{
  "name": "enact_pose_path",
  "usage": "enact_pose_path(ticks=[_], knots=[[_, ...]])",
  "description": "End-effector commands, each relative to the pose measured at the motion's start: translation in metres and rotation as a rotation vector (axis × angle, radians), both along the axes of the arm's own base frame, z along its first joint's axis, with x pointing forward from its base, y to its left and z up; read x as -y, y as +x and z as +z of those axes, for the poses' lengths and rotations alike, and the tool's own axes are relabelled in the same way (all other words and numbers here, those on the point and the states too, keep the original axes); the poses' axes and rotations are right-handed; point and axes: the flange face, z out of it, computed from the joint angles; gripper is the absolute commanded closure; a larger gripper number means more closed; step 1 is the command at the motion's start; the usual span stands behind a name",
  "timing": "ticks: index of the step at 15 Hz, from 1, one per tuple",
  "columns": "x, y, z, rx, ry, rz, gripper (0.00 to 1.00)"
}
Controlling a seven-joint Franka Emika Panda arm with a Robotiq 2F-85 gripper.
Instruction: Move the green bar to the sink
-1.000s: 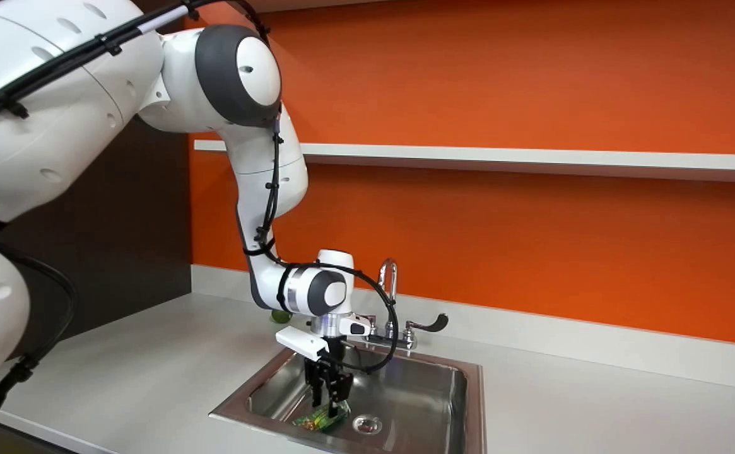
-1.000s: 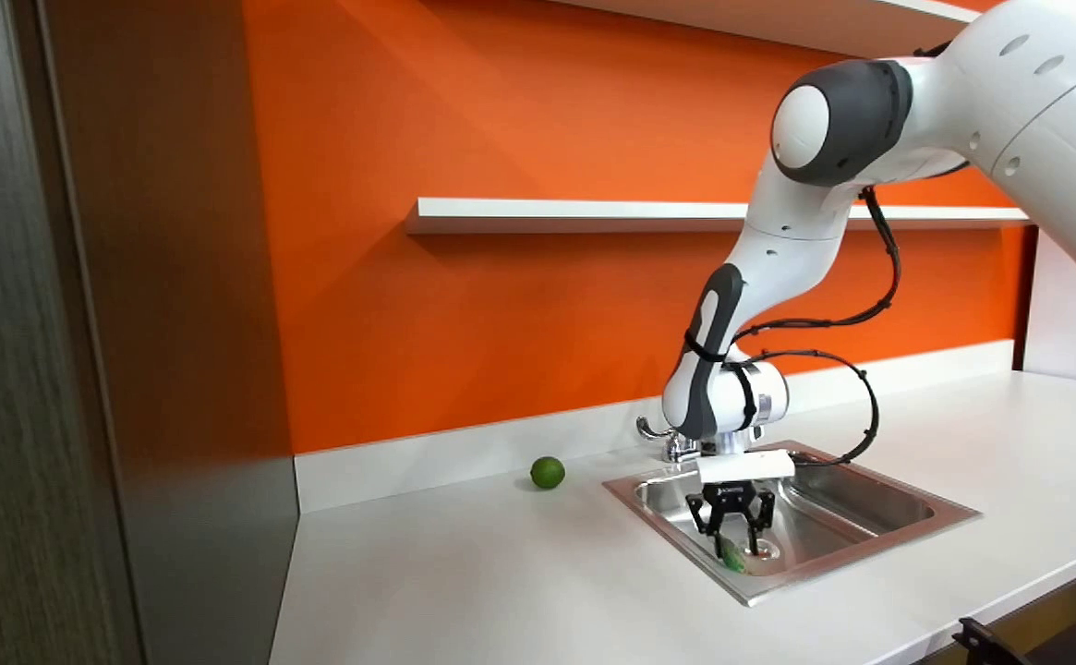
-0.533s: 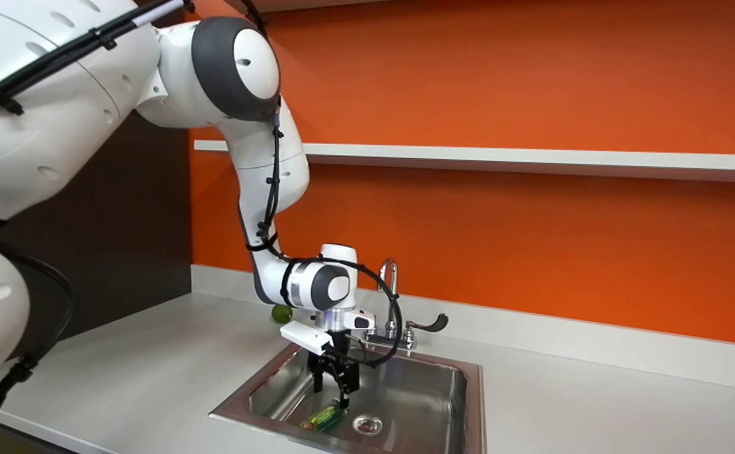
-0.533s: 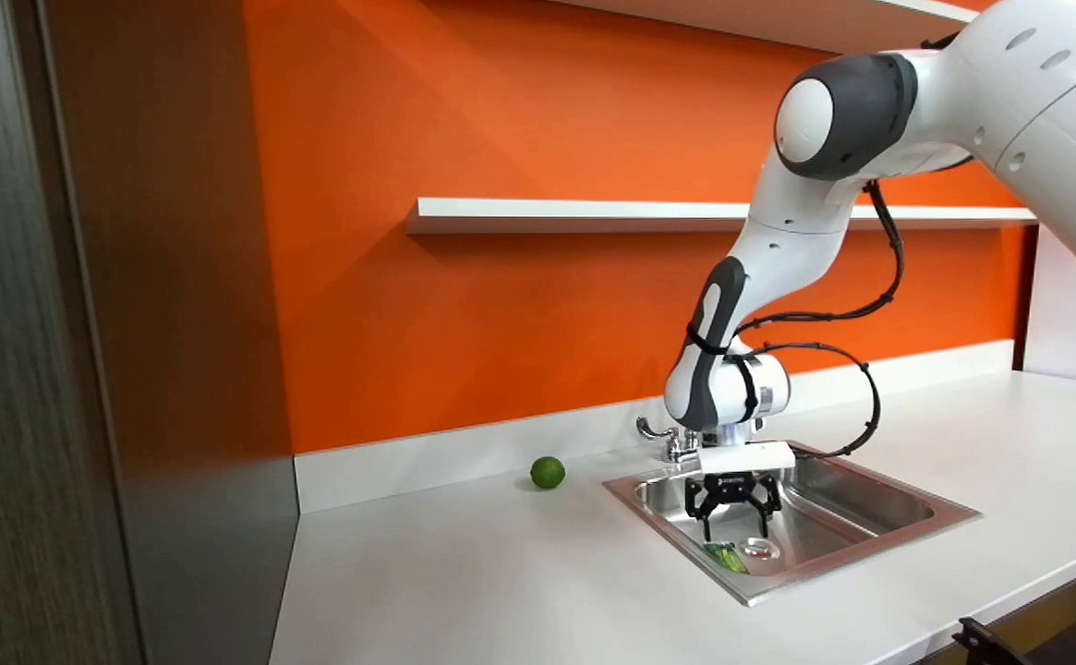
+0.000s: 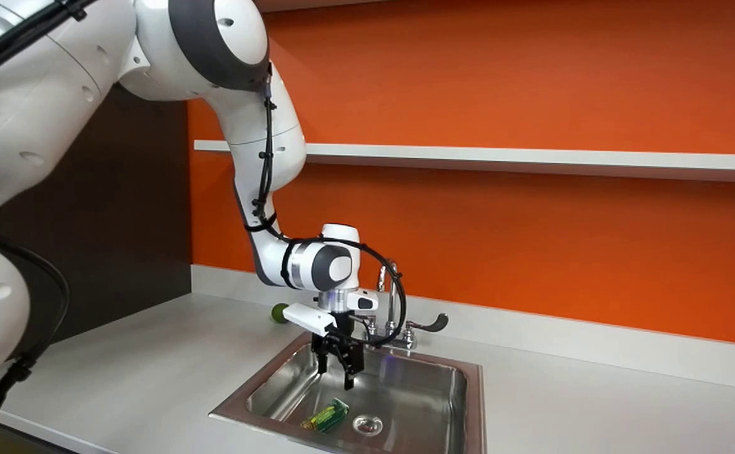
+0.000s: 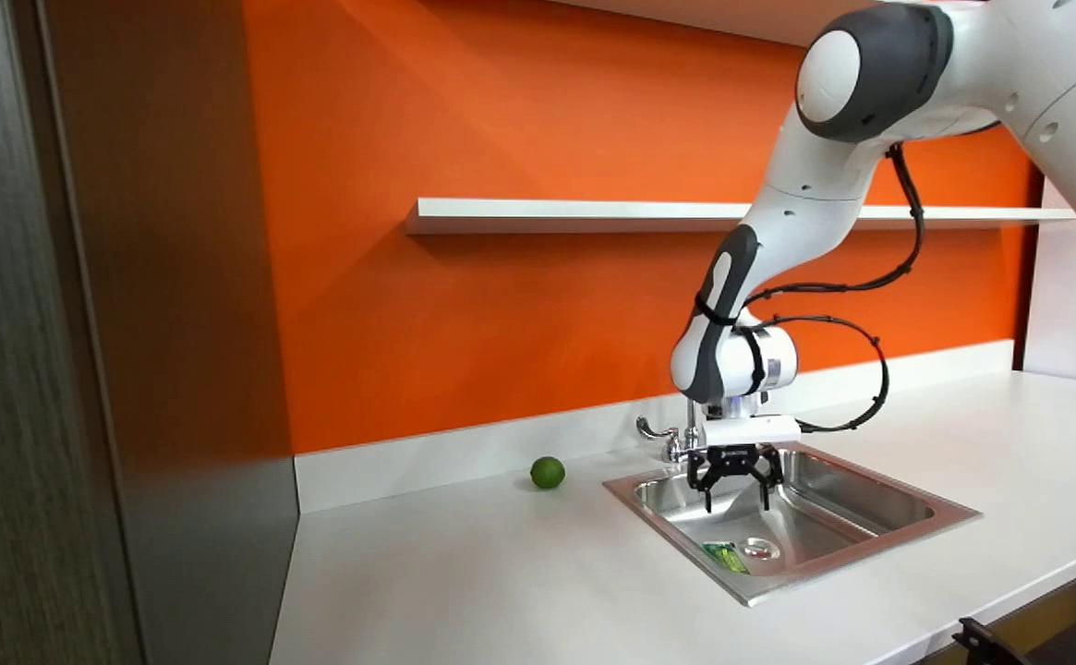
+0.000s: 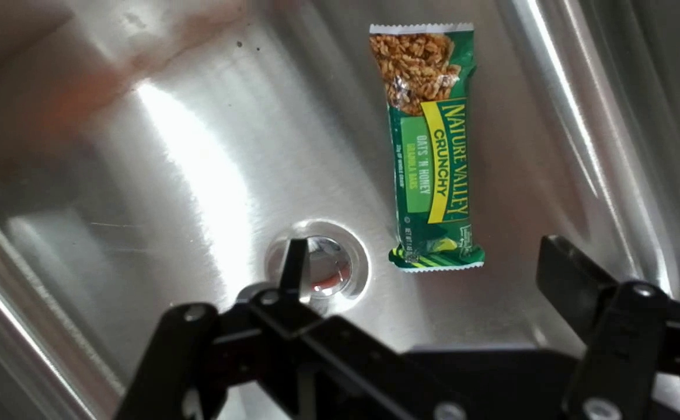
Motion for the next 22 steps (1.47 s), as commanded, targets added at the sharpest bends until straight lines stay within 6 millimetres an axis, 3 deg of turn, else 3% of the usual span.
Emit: enact_pose_path(ticks=[1, 8, 13, 22], knots=[[-0.009, -0.024, 0.033, 0.027, 0.008, 0.067, 0.00], [-0.038, -0.072, 0.080, 0.026, -0.004, 0.217, 0.00], [-0.059, -0.116, 0.107, 0.001, -0.029, 0.314, 0.00], [-0.085, -0.186, 0.158, -0.059, -0.061, 0.401, 0.00]])
